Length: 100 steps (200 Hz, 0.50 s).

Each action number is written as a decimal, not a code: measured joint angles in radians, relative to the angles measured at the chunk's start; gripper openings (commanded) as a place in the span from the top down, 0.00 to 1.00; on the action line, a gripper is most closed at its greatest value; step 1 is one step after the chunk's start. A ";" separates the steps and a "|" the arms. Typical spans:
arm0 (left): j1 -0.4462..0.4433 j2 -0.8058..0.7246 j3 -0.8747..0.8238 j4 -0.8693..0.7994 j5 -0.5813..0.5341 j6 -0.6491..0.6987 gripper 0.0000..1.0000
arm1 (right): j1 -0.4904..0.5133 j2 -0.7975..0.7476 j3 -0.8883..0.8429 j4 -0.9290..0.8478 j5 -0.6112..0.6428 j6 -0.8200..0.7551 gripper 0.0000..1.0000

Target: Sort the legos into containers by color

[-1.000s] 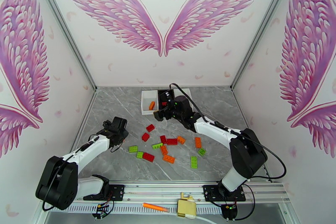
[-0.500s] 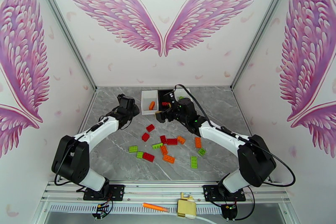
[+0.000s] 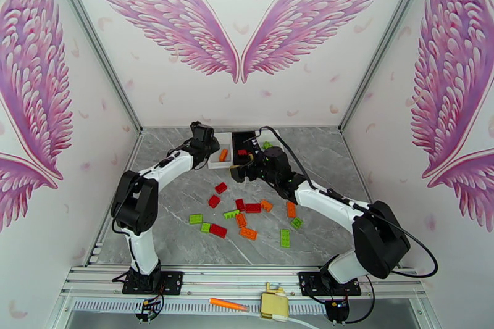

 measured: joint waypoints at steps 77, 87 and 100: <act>-0.013 0.171 0.186 -0.045 0.002 0.047 0.59 | 0.000 -0.028 -0.015 0.007 0.023 0.000 0.01; -0.013 0.175 0.193 -0.050 0.002 0.051 0.55 | 0.000 -0.033 -0.015 0.006 0.031 0.000 0.01; -0.013 0.176 0.196 -0.053 0.003 0.061 0.50 | 0.000 -0.043 -0.015 0.006 0.046 0.000 0.01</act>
